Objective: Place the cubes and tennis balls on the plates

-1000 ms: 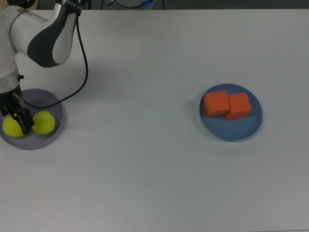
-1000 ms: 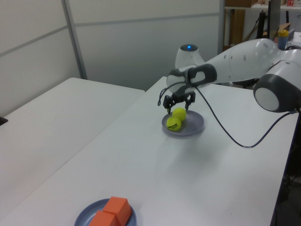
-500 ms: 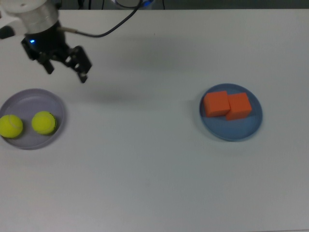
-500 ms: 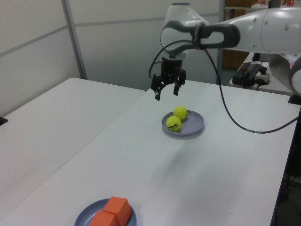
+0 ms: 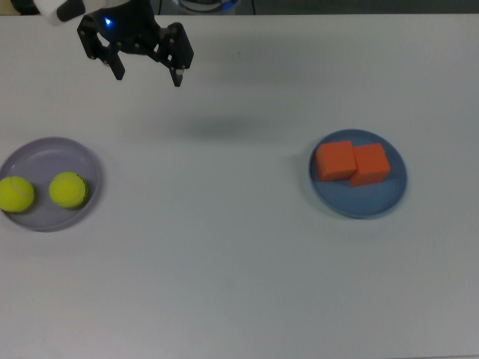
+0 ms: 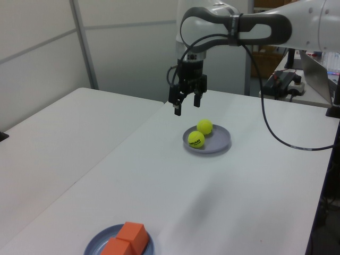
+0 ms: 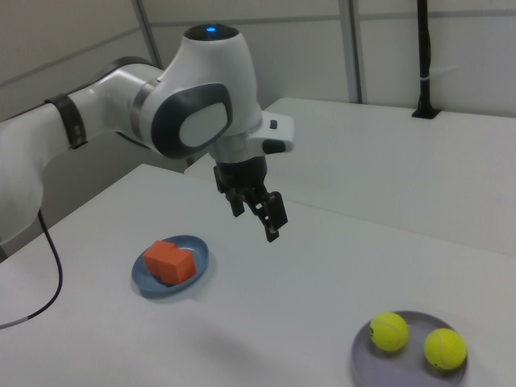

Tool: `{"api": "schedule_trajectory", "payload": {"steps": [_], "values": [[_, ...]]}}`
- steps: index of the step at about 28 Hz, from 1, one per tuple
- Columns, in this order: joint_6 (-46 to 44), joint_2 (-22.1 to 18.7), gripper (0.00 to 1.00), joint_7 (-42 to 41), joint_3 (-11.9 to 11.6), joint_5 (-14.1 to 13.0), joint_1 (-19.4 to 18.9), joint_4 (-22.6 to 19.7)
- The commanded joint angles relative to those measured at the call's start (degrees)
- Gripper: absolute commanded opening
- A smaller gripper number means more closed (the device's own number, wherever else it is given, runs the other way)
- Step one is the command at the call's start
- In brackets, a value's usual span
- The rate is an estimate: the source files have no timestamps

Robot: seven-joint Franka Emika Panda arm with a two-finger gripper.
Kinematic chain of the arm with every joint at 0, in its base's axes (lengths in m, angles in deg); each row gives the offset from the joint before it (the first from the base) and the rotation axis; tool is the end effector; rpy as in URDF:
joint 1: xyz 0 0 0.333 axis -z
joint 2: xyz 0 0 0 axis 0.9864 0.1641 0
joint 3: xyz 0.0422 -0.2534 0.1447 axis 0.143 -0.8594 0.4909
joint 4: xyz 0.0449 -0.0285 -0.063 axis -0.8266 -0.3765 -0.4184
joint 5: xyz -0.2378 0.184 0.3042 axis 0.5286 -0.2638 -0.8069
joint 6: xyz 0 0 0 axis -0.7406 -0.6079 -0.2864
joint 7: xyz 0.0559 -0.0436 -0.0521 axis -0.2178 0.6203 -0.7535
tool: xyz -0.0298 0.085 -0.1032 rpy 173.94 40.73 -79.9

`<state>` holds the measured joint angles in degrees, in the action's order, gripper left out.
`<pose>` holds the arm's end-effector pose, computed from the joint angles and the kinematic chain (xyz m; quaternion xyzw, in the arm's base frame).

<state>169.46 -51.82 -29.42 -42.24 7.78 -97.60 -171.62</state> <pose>0.6436 0.0657 0.5225 -0.9981 0.0062 -0.0241 0.0557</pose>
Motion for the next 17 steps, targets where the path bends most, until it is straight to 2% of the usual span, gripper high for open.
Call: {"api": "schedule_trajectory", "payload": {"steps": [1,17], "values": [[-0.15,-4.03,1.00,-0.67,1.76,1.99,0.08,-5.02],[-0.15,-4.30,1.00,-0.67,2.02,1.99,0.08,-5.46]]}}
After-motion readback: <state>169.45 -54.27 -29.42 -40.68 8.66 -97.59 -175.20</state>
